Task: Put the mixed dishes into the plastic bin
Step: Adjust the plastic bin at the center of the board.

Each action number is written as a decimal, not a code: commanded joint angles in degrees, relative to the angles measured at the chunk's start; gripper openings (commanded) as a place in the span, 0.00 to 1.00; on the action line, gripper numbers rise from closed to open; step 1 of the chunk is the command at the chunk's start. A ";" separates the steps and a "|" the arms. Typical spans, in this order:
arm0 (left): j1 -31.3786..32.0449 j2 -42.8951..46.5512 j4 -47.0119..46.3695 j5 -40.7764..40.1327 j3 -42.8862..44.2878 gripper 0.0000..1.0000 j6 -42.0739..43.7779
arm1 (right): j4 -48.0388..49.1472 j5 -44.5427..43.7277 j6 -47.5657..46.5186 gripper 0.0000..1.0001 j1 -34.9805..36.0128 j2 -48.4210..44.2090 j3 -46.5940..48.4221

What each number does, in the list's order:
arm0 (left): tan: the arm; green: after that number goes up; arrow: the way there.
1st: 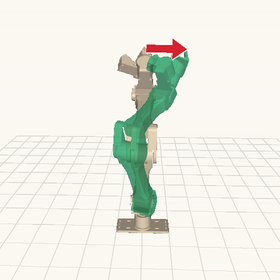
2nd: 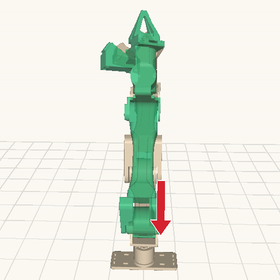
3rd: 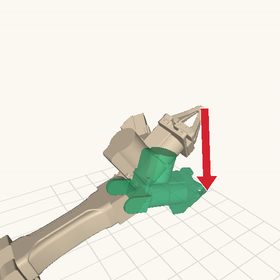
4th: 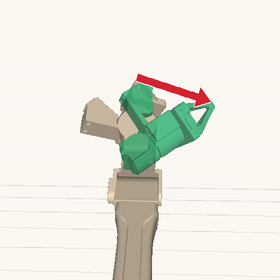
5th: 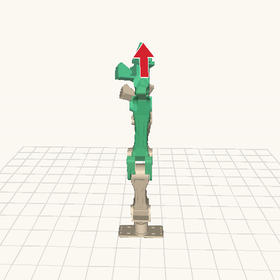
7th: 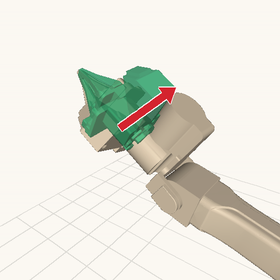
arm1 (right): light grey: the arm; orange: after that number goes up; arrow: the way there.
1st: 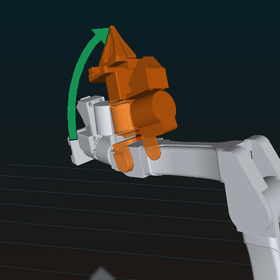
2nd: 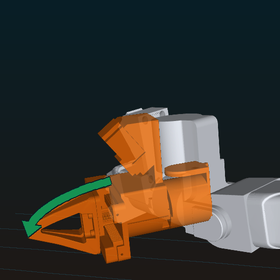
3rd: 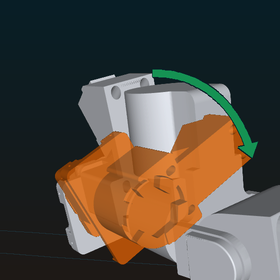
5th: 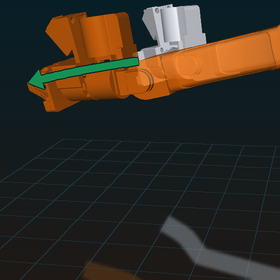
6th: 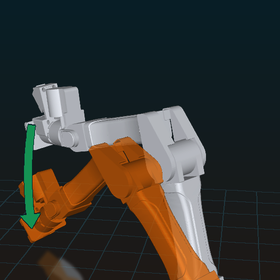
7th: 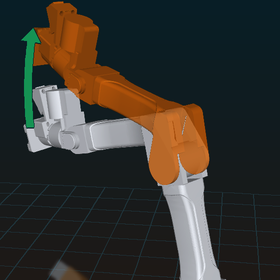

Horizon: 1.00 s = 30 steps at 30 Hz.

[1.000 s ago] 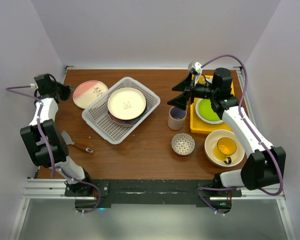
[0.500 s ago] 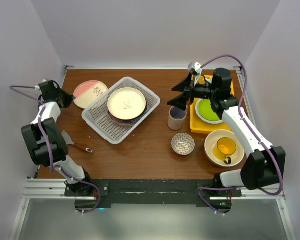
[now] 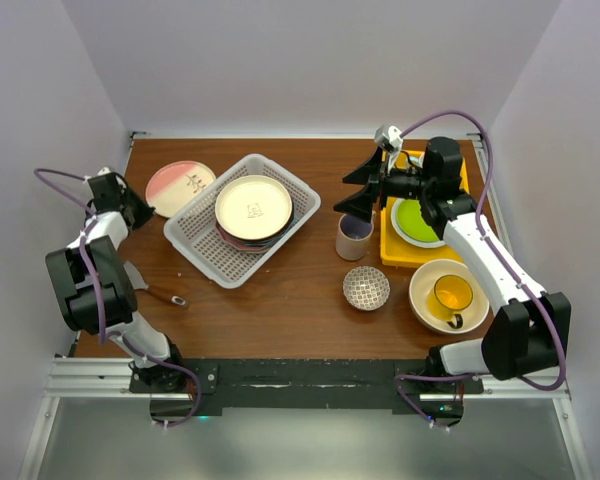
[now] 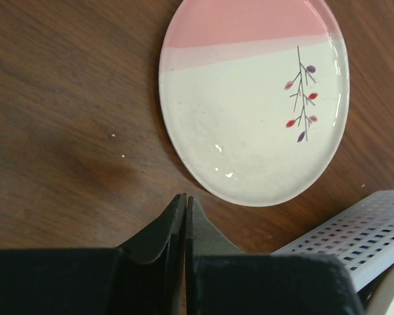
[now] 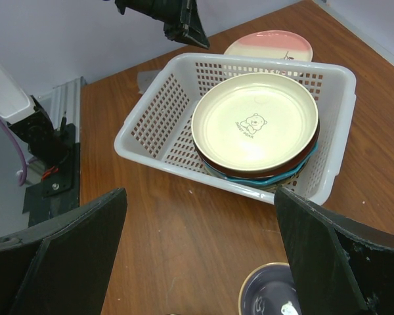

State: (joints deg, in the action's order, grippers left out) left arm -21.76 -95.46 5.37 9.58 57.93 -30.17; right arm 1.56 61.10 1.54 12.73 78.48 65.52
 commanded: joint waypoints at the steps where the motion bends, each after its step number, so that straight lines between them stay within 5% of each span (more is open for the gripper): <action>1: 1.81 2.47 1.40 -3.52 1.31 0.06 5.12 | 2.22 1.04 0.22 0.98 0.28 -0.78 -0.04; 23: 5.50 -0.96 7.02 1.92 1.92 0.03 9.26 | 2.39 1.74 0.39 0.98 0.28 -1.57 -0.13; 30: 9.19 5.44 6.50 7.20 -3.96 0.02 6.80 | 2.39 1.83 0.39 0.98 0.28 -1.40 -0.13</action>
State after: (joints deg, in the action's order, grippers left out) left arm -15.59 -95.44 11.09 10.37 57.34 -22.85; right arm 1.78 61.30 1.56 12.73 78.48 65.47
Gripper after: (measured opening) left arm 0.030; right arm 0.983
